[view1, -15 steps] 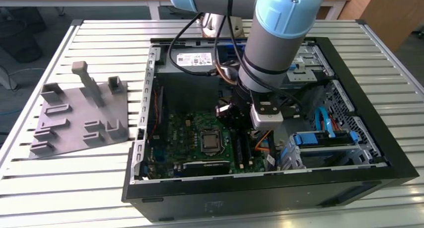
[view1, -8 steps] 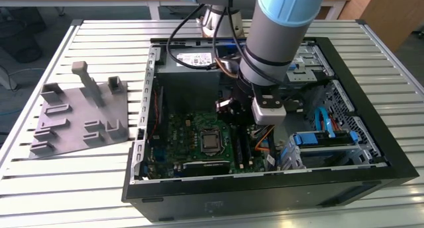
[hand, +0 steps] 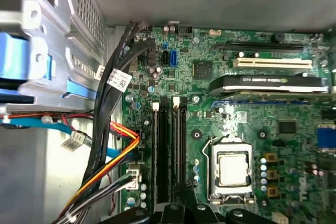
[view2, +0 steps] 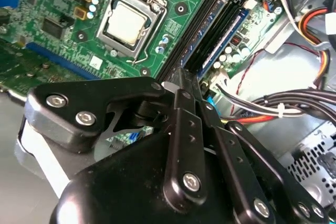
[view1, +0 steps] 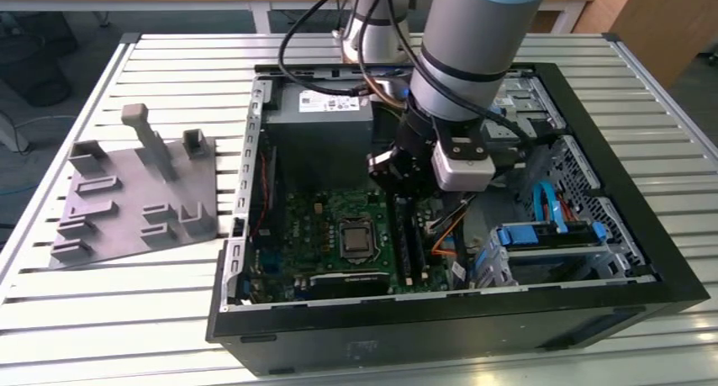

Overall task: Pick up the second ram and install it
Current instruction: 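Insert the second ram into the second slot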

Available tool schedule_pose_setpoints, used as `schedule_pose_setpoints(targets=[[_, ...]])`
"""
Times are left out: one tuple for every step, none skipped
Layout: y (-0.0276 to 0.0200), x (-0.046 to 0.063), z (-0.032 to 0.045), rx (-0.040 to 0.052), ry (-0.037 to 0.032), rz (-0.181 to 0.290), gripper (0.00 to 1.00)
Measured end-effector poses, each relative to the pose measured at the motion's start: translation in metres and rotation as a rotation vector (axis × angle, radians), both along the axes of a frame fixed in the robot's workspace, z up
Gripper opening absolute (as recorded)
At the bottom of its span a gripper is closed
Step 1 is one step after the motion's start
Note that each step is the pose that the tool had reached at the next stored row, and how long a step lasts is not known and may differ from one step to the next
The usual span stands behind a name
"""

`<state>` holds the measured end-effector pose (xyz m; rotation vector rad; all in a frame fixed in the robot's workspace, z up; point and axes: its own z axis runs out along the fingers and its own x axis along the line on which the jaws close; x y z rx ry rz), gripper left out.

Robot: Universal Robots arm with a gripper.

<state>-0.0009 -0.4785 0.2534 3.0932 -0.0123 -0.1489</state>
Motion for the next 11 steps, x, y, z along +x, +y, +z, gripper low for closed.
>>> schedule_pose_setpoints(targets=[[0.0,0.0,0.0001,0.0003,-0.0001,0.0,0.1],[0.0001,0.0,0.0001,0.0004,-0.0002,0.0,0.1],[0.0001,0.0,0.0001,0.0005,-0.0002,0.0,0.1],[0.0001,0.0,0.0001,0.0005,-0.0001,0.0,0.1],[0.0,0.0,0.0001,0.0003,-0.0044,0.0,0.1],[0.0,-0.0001,0.0003,-0.0004,-0.0207,0.0,0.1],[0.0,-0.0002,0.0002,-0.0002,-0.0385,0.0,0.1],[0.0,-0.0003,0.0,0.0001,-0.0579,0.0,0.1],[0.0,-0.0005,0.0,0.0002,-0.0753,0.0,0.1],[0.0001,-0.0004,-0.0002,0.0006,-0.0808,0.0,0.1],[0.0001,-0.0004,-0.0002,0.0008,-0.0821,0.0,0.1]])
